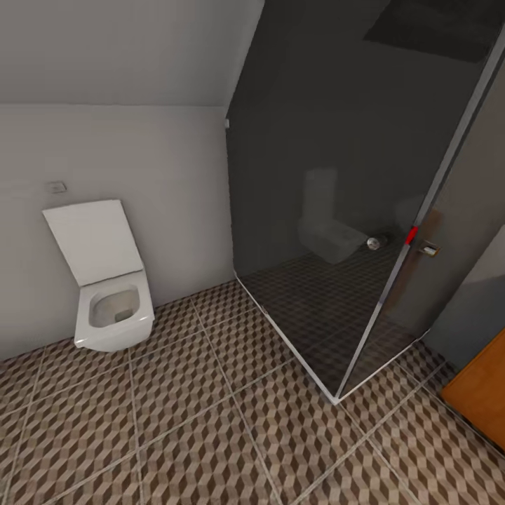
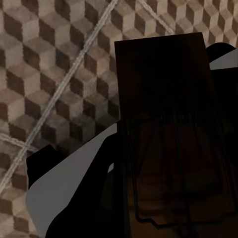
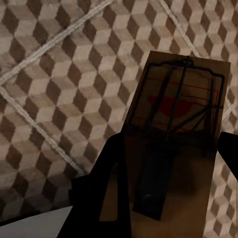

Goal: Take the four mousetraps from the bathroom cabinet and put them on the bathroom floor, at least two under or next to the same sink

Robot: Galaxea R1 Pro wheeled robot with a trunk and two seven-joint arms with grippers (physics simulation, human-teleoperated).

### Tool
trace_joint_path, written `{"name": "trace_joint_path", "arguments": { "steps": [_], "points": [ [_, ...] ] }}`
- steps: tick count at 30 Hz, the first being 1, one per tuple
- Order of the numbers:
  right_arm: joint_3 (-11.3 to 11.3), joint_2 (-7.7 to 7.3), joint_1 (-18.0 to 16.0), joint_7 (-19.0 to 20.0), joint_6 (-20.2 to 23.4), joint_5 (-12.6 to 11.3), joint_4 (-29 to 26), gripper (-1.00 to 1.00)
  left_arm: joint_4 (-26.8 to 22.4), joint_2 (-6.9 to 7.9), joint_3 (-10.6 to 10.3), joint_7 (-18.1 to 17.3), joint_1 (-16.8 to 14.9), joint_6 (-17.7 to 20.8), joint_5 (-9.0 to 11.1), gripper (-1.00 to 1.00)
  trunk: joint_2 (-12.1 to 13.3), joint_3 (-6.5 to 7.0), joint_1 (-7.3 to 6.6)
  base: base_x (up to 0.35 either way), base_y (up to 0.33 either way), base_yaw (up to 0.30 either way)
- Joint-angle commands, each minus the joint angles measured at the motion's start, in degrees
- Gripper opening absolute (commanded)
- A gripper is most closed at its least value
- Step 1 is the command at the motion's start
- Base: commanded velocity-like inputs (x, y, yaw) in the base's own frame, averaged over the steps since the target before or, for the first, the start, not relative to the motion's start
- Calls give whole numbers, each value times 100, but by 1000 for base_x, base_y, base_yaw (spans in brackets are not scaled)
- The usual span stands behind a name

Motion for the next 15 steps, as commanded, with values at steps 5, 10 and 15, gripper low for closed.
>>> {"name": "trace_joint_path", "arguments": {
  "steps": [5,10,15],
  "points": [
    [52,-6,-5,-10,-21,437,4,-100,0,2,-53,3,-3,-36,24,-100,-2,-5,0,0,0,5],
    [44,0,-6,-15,-25,748,-1,-100,3,0,-54,4,-3,-38,24,-100,-2,-5,0,0,0,0],
    [43,40,-6,-19,-30,768,-13,-100,6,2,-55,2,-3,-38,24,-100,-2,-5,0,0,0,75]
  ]
}}
